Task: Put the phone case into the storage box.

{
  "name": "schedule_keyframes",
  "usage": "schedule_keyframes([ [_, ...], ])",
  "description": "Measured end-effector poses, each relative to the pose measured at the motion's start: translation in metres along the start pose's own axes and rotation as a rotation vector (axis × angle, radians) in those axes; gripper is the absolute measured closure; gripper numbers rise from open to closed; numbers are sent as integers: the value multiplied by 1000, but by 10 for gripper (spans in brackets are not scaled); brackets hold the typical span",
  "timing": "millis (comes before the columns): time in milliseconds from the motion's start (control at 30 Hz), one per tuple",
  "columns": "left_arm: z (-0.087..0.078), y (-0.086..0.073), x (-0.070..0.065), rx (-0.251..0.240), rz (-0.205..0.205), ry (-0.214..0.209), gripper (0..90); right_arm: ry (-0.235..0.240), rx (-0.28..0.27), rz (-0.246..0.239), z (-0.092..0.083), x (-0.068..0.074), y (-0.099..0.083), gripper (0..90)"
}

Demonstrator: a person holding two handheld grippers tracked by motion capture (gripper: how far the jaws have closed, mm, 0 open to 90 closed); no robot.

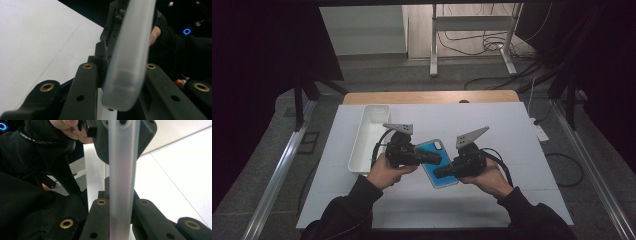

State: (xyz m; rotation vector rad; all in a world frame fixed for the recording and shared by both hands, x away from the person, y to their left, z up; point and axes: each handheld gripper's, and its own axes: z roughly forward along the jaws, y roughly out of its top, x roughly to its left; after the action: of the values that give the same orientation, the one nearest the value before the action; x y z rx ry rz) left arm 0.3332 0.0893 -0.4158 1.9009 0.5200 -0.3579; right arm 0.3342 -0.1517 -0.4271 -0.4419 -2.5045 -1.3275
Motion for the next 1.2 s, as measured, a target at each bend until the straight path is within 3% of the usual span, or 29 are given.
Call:
schedule_keyframes([
  [200,0,1,-2,0,9,33,698,-54,6,-20,0,3,1,868],
  [400,-2,4,-8,0,28,115,626,-97,-2,-31,-2,6,2,868],
  [633,-2,6,-13,7,68,224,423,-177,-43,-48,-7,6,1,867],
  [767,-3,7,-14,-5,70,273,278,-230,-49,-53,-9,7,1,867],
  [867,-5,8,-15,-15,70,343,183,-264,-53,-59,-10,9,1,866],
  [967,-6,8,-15,-17,67,374,102,-276,-60,-56,-10,9,0,866],
  [1000,-8,8,-15,-19,63,401,67,-294,-63,-52,-11,9,0,866],
  [1200,-9,7,-15,-25,48,443,0,-326,-76,-35,-12,8,-1,866],
])
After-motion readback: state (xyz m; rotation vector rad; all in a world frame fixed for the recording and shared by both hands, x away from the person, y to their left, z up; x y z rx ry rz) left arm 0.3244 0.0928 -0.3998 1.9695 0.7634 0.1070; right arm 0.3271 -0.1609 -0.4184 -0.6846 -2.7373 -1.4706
